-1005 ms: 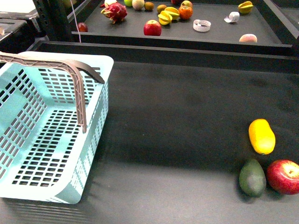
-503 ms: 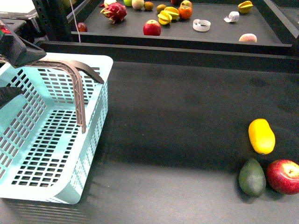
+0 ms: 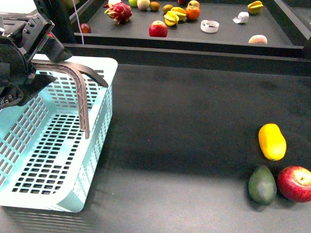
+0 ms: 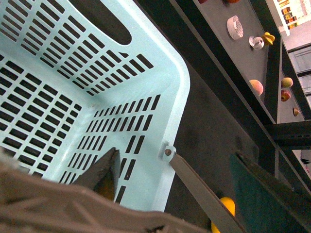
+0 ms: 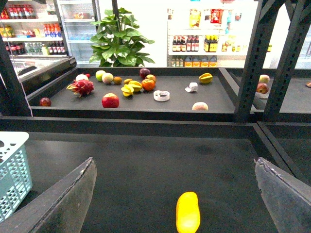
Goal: Pick mango with right arm and hold basket with left
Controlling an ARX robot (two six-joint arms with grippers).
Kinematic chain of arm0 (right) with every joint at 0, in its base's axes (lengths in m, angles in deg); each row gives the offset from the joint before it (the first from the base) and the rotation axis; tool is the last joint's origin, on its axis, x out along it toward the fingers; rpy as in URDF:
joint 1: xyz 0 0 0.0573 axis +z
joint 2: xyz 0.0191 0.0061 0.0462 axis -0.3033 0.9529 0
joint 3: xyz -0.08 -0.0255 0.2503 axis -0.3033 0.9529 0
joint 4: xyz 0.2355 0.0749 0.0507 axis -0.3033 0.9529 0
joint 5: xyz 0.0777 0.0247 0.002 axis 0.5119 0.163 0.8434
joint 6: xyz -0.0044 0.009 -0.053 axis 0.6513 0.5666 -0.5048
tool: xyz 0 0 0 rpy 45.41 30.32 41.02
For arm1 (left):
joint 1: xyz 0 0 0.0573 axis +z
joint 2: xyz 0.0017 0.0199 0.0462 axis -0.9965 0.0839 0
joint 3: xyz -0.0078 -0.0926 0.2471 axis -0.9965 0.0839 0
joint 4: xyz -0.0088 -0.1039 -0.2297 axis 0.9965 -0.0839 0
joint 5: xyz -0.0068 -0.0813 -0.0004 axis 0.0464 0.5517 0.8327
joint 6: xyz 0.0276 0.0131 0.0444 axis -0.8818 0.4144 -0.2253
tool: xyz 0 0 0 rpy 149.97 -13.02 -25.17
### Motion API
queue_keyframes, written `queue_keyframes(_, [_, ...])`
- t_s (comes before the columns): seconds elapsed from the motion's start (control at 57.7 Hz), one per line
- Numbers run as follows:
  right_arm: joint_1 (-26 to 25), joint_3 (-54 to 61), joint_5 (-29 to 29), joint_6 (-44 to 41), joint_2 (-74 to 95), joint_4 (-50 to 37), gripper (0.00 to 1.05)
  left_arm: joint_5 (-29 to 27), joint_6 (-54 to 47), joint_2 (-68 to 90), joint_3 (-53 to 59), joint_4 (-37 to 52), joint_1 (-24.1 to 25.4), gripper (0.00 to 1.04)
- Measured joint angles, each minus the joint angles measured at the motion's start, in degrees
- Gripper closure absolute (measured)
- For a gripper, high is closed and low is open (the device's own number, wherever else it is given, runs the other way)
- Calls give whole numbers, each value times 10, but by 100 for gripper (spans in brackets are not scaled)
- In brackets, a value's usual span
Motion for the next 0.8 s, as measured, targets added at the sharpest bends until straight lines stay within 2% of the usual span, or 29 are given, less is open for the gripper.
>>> queue_keyframes(0.208, [0,0,0,0,0,0,8,19,45,5,-15,-10,7,71])
queue_keyframes(0.468, [0,0,0,0,0,0,8,37,73,-6,-18,-32,28,78])
queue_keyframes(0.555, [0,0,0,0,0,0,8,61,60,-16,-12,-33,40,84])
queue_keyframes(0.711, [0,0,0,0,0,0,8,109,10,-45,9,-18,60,87])
queue_keyframes(0.797, [0,0,0,0,0,0,8,156,-21,-81,32,-14,68,89])
